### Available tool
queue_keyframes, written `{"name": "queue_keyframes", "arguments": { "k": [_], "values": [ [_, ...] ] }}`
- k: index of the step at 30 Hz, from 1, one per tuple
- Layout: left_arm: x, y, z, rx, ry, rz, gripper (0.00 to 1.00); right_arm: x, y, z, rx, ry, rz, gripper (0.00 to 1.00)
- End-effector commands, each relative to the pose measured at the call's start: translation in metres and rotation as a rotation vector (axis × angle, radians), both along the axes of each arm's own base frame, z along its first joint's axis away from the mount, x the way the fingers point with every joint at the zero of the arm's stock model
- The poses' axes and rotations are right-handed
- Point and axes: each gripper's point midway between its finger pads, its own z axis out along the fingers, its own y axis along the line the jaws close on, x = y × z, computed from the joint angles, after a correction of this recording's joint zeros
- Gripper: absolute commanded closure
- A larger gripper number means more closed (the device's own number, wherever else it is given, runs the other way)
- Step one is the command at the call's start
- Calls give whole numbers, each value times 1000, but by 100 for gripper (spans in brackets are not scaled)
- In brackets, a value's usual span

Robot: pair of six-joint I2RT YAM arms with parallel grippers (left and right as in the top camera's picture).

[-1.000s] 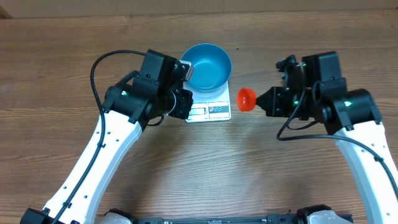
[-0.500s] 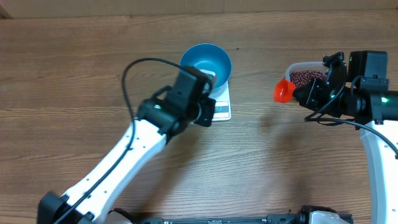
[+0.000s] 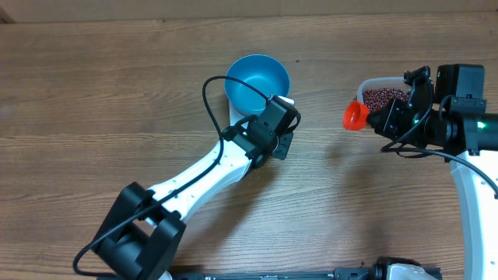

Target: Scoop item into bowl and weigh 150g on scale

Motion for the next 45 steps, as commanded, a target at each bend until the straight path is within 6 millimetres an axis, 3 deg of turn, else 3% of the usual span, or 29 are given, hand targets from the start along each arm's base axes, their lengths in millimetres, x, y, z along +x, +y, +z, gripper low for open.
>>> {"name": "queue_keyframes", "arguments": {
  "k": [1,7,17,45],
  "values": [
    [7,5,-16,54,-13,14,96,4,-2,15,-12,-50,2,96],
    [18,22,-31,137,-47,98,96,4,-2,15,-12,-50,2,96],
    [20,22,-48,150,-31,115,96,3,-2,15,-11,-46,1,96],
    [20,29,-65,170,-4,161,96,-3,-1,12,-8,-16,1,96]
  ]
}}
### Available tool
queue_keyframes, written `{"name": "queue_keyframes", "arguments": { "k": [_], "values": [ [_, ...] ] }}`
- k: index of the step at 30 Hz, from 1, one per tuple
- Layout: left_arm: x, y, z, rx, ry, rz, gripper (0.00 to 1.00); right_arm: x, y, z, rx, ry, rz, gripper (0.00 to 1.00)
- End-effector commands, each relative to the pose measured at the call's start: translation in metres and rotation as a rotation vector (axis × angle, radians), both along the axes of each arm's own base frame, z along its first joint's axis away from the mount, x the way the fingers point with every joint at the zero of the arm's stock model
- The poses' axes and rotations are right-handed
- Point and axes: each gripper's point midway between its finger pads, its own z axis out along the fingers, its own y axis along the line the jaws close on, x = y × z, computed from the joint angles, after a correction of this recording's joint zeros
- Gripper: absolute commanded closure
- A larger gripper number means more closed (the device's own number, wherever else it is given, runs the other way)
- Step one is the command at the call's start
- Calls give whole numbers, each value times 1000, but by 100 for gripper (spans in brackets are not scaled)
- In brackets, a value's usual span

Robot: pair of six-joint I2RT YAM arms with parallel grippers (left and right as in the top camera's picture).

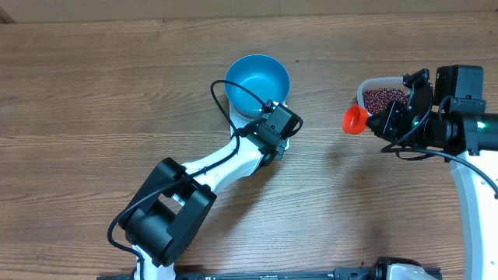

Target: Scoop item into bowl and weigh 150g on scale

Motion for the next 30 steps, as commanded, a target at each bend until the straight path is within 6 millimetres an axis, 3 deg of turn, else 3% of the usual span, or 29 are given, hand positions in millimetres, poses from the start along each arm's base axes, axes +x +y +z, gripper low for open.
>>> {"name": "queue_keyframes", "arguments": {
  "k": [1,30],
  "values": [
    [2,8,-6,14,-1,48,96,3,-2,15,-11,-47,2,96],
    [7,12,-20,-5,24,73,96,0,-2,13,-10,-32,2,96]
  ]
}}
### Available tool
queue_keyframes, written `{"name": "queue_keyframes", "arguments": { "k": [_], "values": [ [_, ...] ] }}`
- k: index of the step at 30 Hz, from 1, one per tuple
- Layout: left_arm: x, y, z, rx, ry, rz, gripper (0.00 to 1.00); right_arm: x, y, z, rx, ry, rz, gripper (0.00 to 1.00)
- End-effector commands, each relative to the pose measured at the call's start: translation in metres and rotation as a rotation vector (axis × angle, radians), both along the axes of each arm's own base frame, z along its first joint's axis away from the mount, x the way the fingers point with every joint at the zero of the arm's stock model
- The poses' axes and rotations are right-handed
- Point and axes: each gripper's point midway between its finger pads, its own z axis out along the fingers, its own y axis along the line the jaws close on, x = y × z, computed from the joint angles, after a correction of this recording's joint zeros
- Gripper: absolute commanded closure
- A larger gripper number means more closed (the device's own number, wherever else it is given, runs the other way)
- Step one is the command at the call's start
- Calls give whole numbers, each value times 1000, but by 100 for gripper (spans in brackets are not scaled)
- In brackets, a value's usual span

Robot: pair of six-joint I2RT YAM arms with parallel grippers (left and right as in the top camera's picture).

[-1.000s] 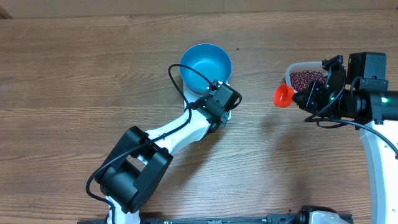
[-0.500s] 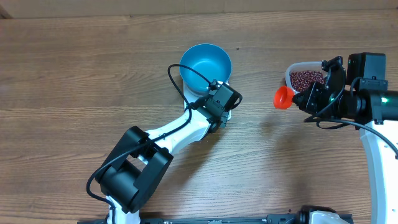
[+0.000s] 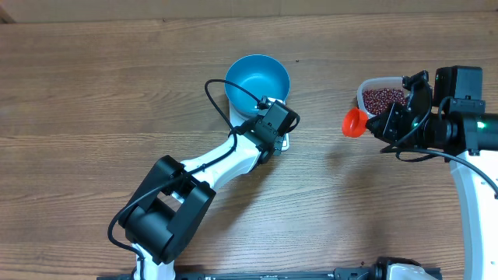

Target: Scoop item into bowl and weigh 150g on scale

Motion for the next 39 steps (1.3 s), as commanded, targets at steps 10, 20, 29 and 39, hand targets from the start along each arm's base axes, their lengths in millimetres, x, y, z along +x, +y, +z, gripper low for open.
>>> {"name": "queue_keyframes", "arguments": {
  "k": [10,20,29,39],
  "values": [
    [-14,-12,-20,3,80,-94,96,4,-2,15,-12,-50,2,96],
    [-16,-11,-20,7,91,-96,96,4,-2,15,-12,-50,2,96],
    [-18,-9,-21,13,100,-94,96,4,-2,15,-12,-50,2,96],
    [-16,-11,-18,14,92,-104,96,5,-2,15,-12,-53,2,96]
  ]
}}
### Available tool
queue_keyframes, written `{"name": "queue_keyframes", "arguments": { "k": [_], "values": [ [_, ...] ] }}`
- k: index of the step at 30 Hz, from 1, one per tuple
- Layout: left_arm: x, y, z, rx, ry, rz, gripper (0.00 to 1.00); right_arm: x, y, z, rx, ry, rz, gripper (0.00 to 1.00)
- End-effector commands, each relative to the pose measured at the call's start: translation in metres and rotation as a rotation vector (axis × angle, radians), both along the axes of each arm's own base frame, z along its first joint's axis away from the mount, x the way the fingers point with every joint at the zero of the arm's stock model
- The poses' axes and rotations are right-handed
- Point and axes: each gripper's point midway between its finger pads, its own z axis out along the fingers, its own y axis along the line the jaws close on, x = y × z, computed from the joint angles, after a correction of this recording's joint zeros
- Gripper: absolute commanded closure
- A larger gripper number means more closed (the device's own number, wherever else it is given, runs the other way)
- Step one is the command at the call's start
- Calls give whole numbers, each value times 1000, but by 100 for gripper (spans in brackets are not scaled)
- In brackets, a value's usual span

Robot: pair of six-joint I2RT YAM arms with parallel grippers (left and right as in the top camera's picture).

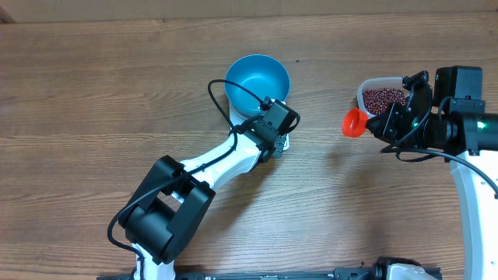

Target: Scoop item into bowl and weigh 150g on scale

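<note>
A blue bowl [257, 78] stands empty on a white scale [231, 117], of which only slivers show. My left gripper [275, 128] hangs over the scale's front edge, just below the bowl; its fingers are hidden under the wrist. An orange scoop [354, 122] is held by my right gripper [380, 120], which is shut on its handle. The scoop sits just left of and below a clear container of red beans [382, 96]. Whether the scoop holds beans cannot be made out.
The wooden table [101, 93] stretches wide to the left and in front. My left arm's black cable [214, 93] loops beside the bowl. The right arm's body [467, 117] crowds the table's right edge.
Almost nothing differs. The left arm's cable loop sits slightly further right; both grippers, the scoop and the bowl are where they were.
My left gripper was at the scale's front edge with its arm stretched low. Then the arm's elbow stood raised and the gripper lay slightly further right, then slightly back up-left, where it is now. My right gripper has held the scoop beside the bean container throughout.
</note>
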Motion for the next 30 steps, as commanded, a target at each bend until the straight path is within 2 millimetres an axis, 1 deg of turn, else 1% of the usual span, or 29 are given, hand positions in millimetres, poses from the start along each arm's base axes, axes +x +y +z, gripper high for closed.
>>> {"name": "queue_keyframes", "arguments": {
  "k": [1,2,4,8,11,13,15,17,19,22,25,30],
  "values": [
    [-8,-4,-11,32,40,-68,96,5,-2,15,-12,-53,2,96],
    [-7,-5,-5,38,35,-82,96,5,-2,15,-12,-53,2,96],
    [-6,-7,14,31,22,-90,96,5,-2,16,-12,-56,2,96],
    [-6,-9,65,-6,-23,-107,96,7,-2,17,-13,-66,2,96],
    [-18,-18,110,-82,-49,-204,96,8,-3,17,-14,-70,2,96],
    [-27,-19,133,-127,-61,-232,96,9,-3,17,-14,-73,2,96],
    [-37,-13,155,-155,-73,-243,96,9,-3,18,-14,-75,2,96],
    [-46,-2,172,-161,-85,-237,96,10,-3,18,-15,-77,2,96],
    [-54,10,186,-163,-90,-228,96,10,-3,18,-15,-79,2,96],
    [-64,27,198,-154,-90,-219,96,11,-3,19,-16,-84,2,96],
    [-65,39,204,-143,-93,-211,96,12,-3,19,-17,-90,2,96],
    [-61,48,203,-210,-53,-200,96,12,-4,19,-26,-92,4,96]
  ]
}}
